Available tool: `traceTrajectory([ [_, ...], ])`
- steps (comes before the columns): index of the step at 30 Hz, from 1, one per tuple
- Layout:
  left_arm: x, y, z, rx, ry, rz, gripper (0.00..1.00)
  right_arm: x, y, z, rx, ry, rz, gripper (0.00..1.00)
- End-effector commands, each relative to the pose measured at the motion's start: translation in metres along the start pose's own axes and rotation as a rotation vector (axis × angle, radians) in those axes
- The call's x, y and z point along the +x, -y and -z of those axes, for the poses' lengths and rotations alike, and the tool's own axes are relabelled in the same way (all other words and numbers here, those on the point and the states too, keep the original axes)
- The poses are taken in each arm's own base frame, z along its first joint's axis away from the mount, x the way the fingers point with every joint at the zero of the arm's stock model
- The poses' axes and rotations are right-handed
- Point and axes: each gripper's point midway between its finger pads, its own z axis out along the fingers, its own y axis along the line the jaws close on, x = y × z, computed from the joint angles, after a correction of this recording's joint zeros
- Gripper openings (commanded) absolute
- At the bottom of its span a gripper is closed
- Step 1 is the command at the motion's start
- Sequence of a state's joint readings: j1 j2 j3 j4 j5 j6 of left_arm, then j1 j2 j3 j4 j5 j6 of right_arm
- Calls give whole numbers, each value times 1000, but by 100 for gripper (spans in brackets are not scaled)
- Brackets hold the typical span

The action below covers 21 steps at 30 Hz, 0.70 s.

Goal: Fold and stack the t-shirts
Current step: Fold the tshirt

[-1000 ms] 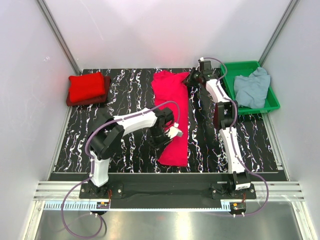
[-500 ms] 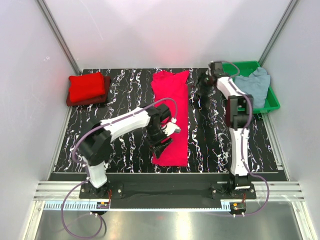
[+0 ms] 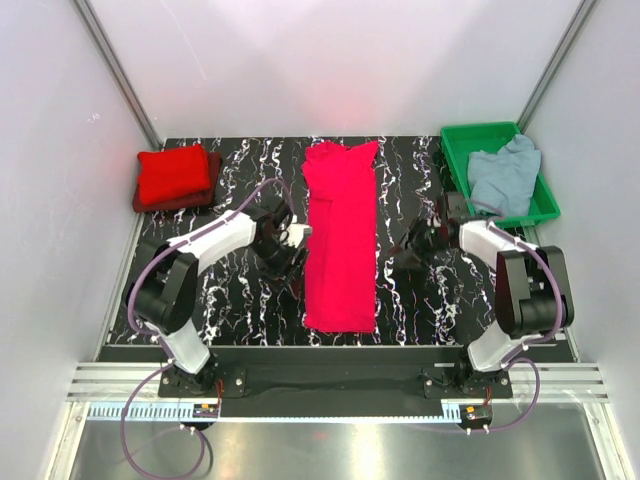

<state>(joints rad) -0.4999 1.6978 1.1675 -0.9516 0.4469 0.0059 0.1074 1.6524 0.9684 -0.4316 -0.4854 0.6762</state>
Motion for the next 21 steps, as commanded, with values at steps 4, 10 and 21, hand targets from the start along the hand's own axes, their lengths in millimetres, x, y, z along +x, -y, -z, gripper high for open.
traceTrajectory([
  [4,-5,20,-18,151,18,115,64,56,28,1,4,-71,-90,56],
  [10,12,23,-31,192,-15,181,59,101,43,0,13,-153,-92,51],
  [21,28,50,-53,217,-83,169,54,142,17,-15,28,-317,3,49],
])
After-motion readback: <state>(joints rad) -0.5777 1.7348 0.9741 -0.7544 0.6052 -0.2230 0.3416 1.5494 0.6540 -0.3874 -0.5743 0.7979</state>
